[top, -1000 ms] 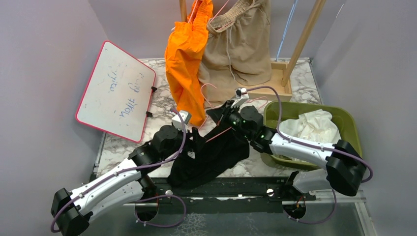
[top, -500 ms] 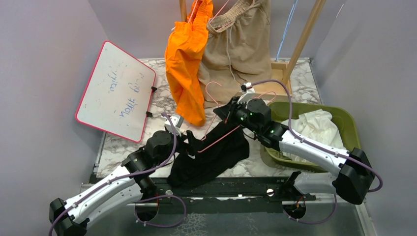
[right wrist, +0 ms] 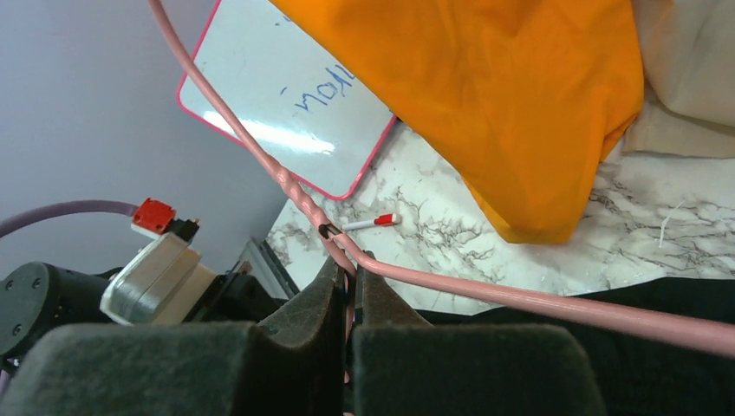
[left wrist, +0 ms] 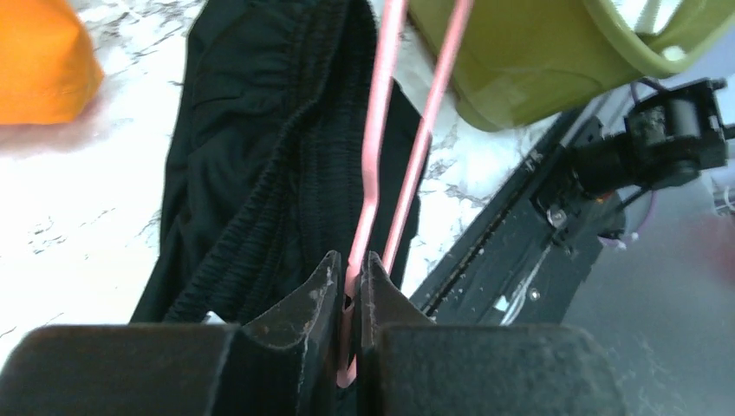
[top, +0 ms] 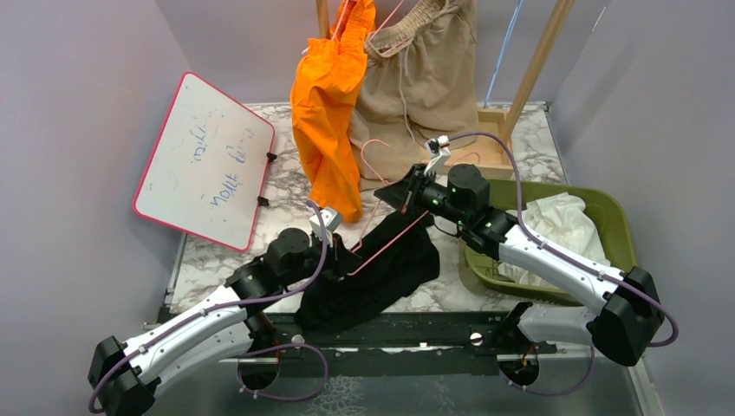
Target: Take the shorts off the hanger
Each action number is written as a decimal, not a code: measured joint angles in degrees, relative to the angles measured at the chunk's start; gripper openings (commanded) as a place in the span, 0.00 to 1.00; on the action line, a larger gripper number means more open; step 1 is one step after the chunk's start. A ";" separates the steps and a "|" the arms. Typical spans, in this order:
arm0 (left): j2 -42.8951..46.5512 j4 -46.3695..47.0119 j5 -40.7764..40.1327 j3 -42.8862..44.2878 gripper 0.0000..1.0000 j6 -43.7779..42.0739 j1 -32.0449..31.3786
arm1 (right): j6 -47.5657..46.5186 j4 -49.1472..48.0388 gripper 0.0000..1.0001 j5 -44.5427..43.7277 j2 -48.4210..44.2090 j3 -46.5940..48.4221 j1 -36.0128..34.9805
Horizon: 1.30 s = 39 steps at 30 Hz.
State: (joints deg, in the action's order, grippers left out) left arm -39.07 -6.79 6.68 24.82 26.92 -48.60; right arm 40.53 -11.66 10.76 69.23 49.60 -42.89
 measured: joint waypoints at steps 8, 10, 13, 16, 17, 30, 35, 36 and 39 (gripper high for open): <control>3.13 0.46 2.51 0.00 0.00 -0.55 -0.66 | 2.49 -1.70 0.32 0.96 -0.15 -0.57 0.22; 3.63 0.28 1.84 0.09 0.00 0.00 -0.48 | 2.82 -1.97 0.49 2.01 -0.52 -1.70 0.22; 3.21 -2.05 1.66 1.99 0.00 0.13 -0.15 | 3.50 -2.05 0.60 4.90 -0.79 -3.74 0.22; 1.07 -4.15 1.77 5.55 0.00 0.00 -0.15 | 4.48 -3.06 0.62 9.09 -0.83 -6.56 0.22; -0.04 -4.76 1.75 6.91 0.00 -0.07 -0.15 | 5.16 -4.20 0.62 10.60 -0.83 -7.69 0.22; -10.29 -12.63 -5.88 15.34 0.00 -0.68 -4.31 | 13.79 -18.78 0.57 14.03 2.69 -13.92 -1.25; -11.78 -12.79 -6.10 15.37 0.00 -2.51 -6.25 | 17.64 -24.79 0.23 8.33 5.40 -16.06 -1.29; -11.89 -12.81 -6.12 15.37 0.00 -2.62 -6.27 | 18.08 -25.33 0.19 8.09 6.40 -16.02 -1.25; -11.63 -13.60 -7.02 15.08 0.00 -2.67 -6.19 | 19.85 -27.69 0.02 8.09 8.72 -15.58 -1.27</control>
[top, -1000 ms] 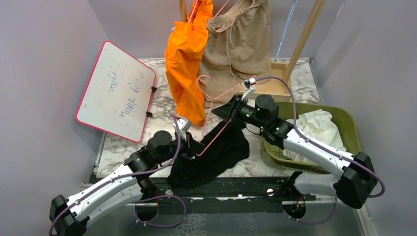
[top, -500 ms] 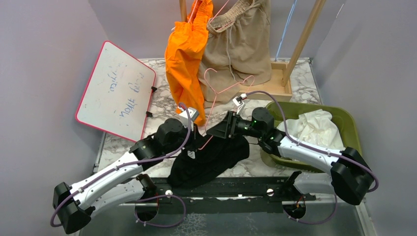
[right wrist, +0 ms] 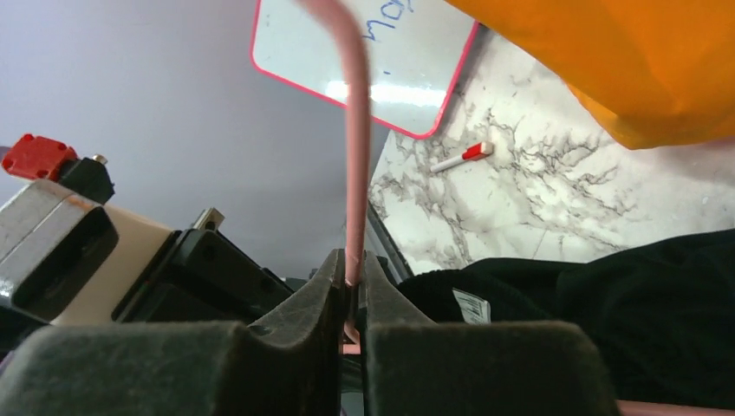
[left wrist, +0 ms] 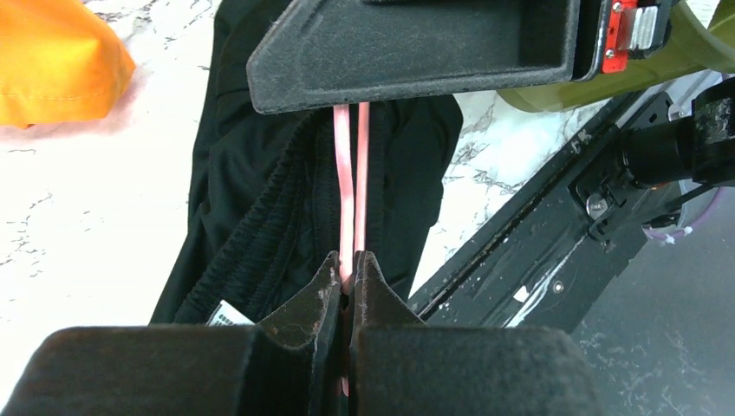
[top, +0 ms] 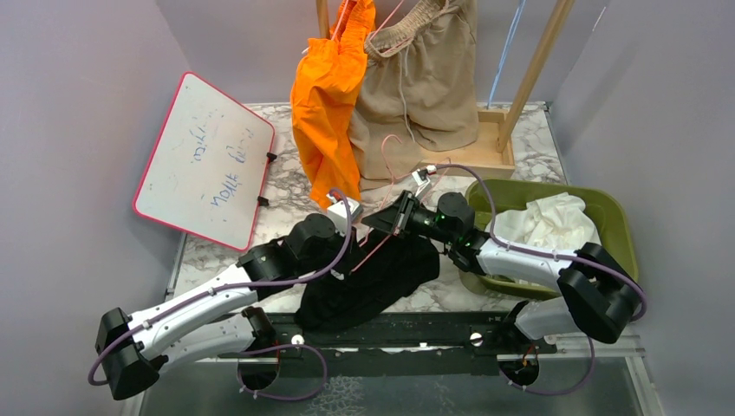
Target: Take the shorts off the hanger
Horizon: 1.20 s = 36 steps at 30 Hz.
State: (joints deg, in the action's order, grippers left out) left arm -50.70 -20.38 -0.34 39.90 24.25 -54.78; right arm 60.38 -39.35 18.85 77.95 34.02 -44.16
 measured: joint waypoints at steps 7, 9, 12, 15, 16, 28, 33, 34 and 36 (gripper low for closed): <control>7.65 2.51 -2.08 -4.20 0.31 0.61 -0.11 | 3.37 -4.02 0.01 -0.15 0.39 -0.39 -0.48; 10.75 3.48 -2.10 -6.29 0.32 1.25 -0.09 | 3.96 -4.13 0.01 -0.15 0.39 -0.39 -0.35; 14.23 4.48 -2.12 -9.38 0.34 2.25 -0.09 | 4.59 -4.24 0.01 -0.11 0.39 -0.37 -0.11; 16.63 6.10 -2.36 -12.63 0.33 3.15 -0.09 | 5.35 -4.31 0.01 0.09 0.39 -0.33 -0.11; 17.46 7.10 -2.36 -13.97 0.31 3.43 -0.09 | 5.60 -4.31 0.01 0.11 0.39 -0.33 -0.11; 21.35 18.47 -2.51 -20.06 0.16 4.44 -0.11 | 8.83 -4.74 0.01 0.81 0.63 -0.35 0.02; 23.58 20.98 -2.78 -21.77 0.00 4.22 -0.13 | 10.10 -5.97 0.06 1.36 1.20 -0.35 0.02; 24.06 21.07 -2.80 -21.97 0.00 4.15 -0.15 | 10.12 -6.16 0.12 1.44 1.20 -0.33 0.02; 24.50 20.94 -2.82 -21.99 0.00 3.93 -0.20 | 10.05 -6.51 0.26 1.64 1.20 -0.33 0.02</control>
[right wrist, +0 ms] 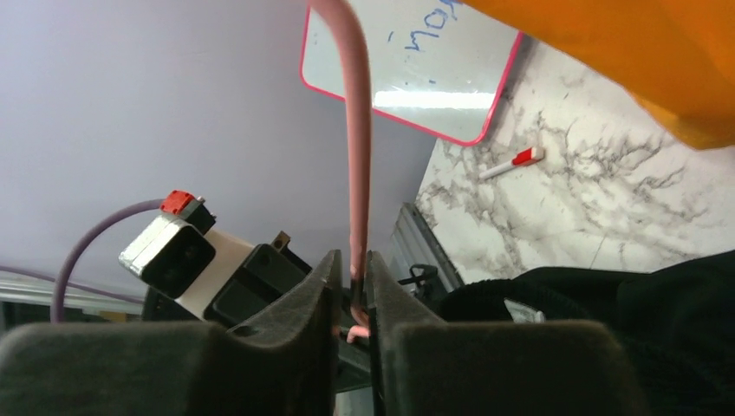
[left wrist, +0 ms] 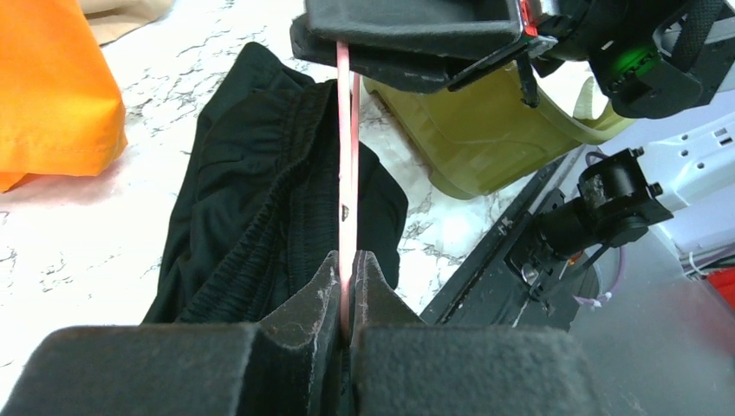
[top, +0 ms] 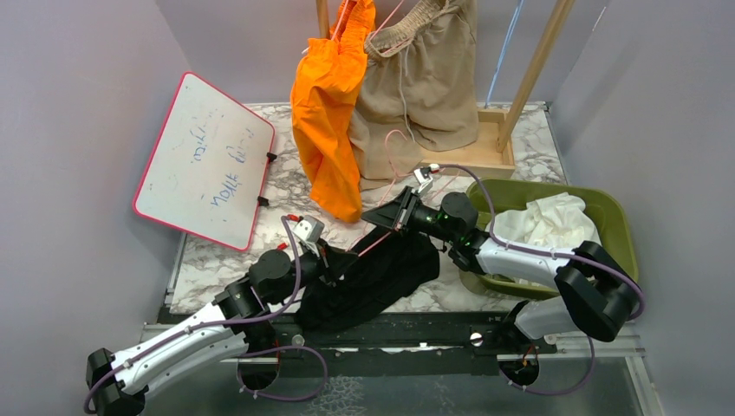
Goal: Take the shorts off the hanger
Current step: Remove the shorts from the hanger, then place the hanger on the clothes rod.
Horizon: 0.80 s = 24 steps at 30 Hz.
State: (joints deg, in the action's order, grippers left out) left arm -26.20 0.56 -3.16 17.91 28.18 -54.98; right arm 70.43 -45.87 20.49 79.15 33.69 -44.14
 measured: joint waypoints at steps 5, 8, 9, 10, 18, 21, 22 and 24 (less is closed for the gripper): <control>0.96 -2.29 -1.97 0.50 0.00 -0.63 0.00 | -1.75 2.19 0.50 1.90 -0.33 0.59 0.00; 0.61 -5.25 -3.76 3.32 0.00 -1.66 0.00 | -4.44 6.82 0.56 2.80 -2.45 1.75 0.00; 0.07 -6.27 -4.31 4.87 0.00 -2.16 0.00 | -5.27 8.44 0.57 2.80 -3.72 1.97 0.00; -0.79 -7.02 -4.92 6.64 0.00 -2.75 0.00 | -6.47 10.36 0.58 2.82 -5.22 2.08 0.00; -15.37 -9.70 -10.08 21.53 0.00 -8.44 0.00 | -19.04 32.59 0.76 -5.05 -24.50 2.32 0.00; -21.73 -10.80 -11.78 26.23 0.00 -10.43 0.00 | -26.05 41.46 0.79 -11.47 -31.98 3.21 0.00; -24.44 -11.39 -12.70 28.70 0.00 -11.26 0.00 | -27.96 44.22 0.79 -13.73 -33.90 3.56 -0.02; -27.76 -11.78 -13.75 31.85 0.00 -12.28 0.02 | -30.95 49.13 0.79 -18.25 -37.46 3.82 0.00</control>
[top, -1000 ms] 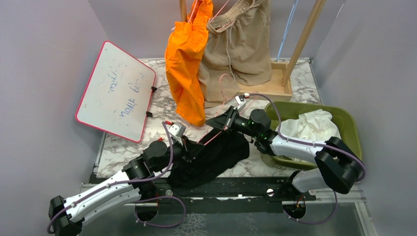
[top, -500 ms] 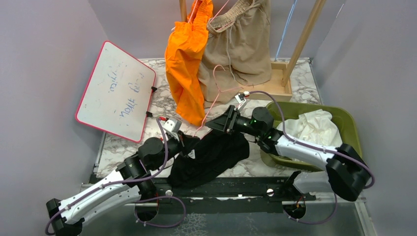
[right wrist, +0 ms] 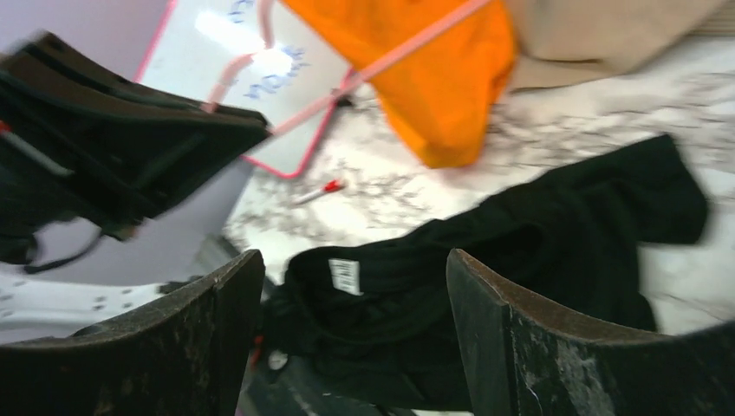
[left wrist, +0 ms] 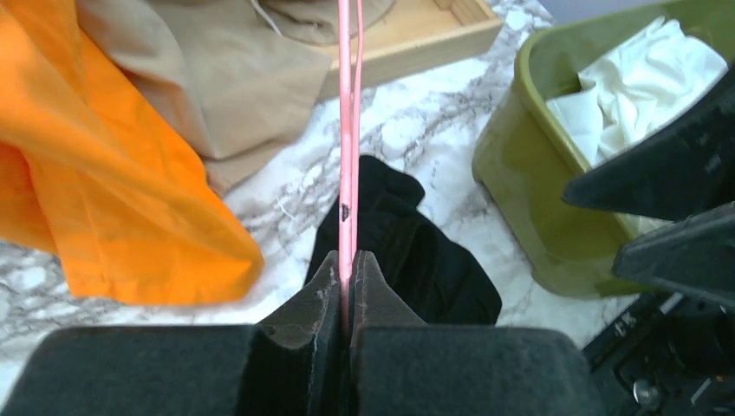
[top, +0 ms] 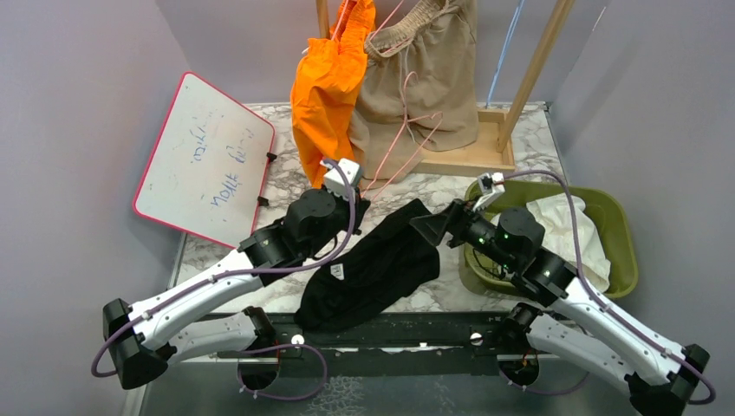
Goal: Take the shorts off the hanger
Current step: Place the hanger on the clothes rod.
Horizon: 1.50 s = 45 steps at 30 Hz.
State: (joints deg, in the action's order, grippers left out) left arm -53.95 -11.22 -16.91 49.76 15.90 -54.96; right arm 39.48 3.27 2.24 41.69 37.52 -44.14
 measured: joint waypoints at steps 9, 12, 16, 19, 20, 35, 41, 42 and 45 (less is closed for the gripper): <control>-12.90 -0.66 -3.21 16.28 0.00 -6.93 0.00 | -4.00 15.85 0.79 -9.64 -13.29 -2.25 0.00; -17.73 -0.39 -3.30 22.64 0.00 -9.14 -0.02 | -3.93 19.41 0.79 -10.54 -15.69 -2.78 0.00; -23.43 0.31 -3.65 29.77 0.00 -10.88 -0.02 | -3.45 23.23 0.79 -10.67 -17.79 -3.39 0.00; -27.67 1.07 -4.70 34.49 0.00 -11.76 -0.02 | -3.08 24.50 0.79 -10.69 -18.62 -3.69 0.00; -29.11 1.27 -5.14 36.06 0.00 -12.07 -0.02 | -2.99 24.92 0.79 -10.67 -18.75 -3.76 0.00; -51.36 0.07 -6.95 65.77 0.00 -13.60 0.55 | -0.76 26.40 0.79 -10.56 -18.88 -4.39 0.00; -59.06 -4.48 -6.91 77.29 0.00 -12.83 1.90 | -0.50 26.32 0.79 -10.56 -18.88 -4.48 0.00; -60.04 -5.25 -6.86 78.66 0.00 -12.46 2.29 | -0.50 26.27 0.79 -10.58 -18.88 -4.52 0.00; -62.62 -7.04 -6.51 82.34 0.00 -11.43 3.48 | -0.50 26.01 0.79 -10.56 -18.88 -4.68 0.00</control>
State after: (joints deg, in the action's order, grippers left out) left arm -116.57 -18.26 -23.42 132.09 4.47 -51.48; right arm 38.98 29.28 -8.32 22.81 32.84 -44.14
